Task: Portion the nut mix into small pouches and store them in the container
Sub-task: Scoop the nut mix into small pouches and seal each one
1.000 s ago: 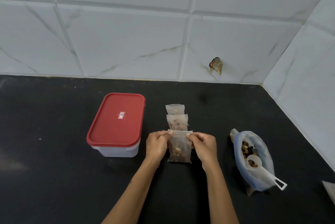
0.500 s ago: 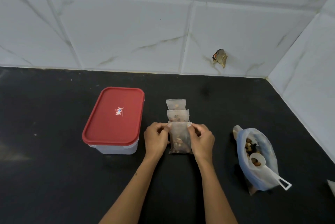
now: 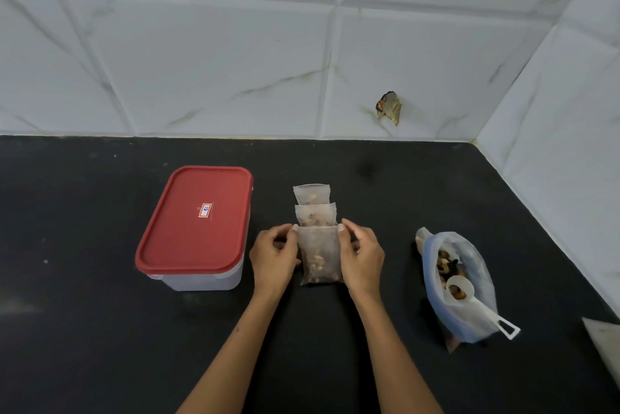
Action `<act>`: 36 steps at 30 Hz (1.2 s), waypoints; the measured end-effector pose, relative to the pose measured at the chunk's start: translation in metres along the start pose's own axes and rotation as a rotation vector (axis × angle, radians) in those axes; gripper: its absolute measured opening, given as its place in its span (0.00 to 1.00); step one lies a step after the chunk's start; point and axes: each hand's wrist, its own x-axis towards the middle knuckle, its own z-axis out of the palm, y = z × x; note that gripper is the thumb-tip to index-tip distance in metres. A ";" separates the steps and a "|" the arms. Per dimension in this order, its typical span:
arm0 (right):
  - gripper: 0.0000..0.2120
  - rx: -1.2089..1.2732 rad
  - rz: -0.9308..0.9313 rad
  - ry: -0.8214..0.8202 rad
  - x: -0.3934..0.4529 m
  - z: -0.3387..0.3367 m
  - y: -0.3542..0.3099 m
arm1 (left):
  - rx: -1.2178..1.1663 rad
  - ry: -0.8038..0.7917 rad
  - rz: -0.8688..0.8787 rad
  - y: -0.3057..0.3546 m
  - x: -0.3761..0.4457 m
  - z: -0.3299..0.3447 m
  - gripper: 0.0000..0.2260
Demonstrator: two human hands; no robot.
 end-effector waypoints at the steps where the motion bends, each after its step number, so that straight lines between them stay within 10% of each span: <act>1: 0.15 0.018 0.018 -0.032 -0.001 -0.002 -0.004 | -0.035 0.008 -0.021 0.000 -0.001 -0.002 0.08; 8: 0.14 0.258 -0.156 0.086 -0.046 -0.057 -0.056 | -0.061 0.151 0.389 0.058 -0.035 0.012 0.09; 13: 0.10 0.146 -0.148 0.548 -0.052 -0.151 -0.036 | -0.301 -0.175 0.571 0.101 -0.090 0.065 0.12; 22: 0.16 -0.197 0.550 0.869 -0.069 -0.309 0.094 | -0.087 -1.138 -0.140 0.097 -0.196 0.216 0.11; 36: 0.06 -0.372 0.686 0.848 -0.060 -0.326 0.119 | -0.166 -1.217 -0.593 0.108 -0.244 0.279 0.32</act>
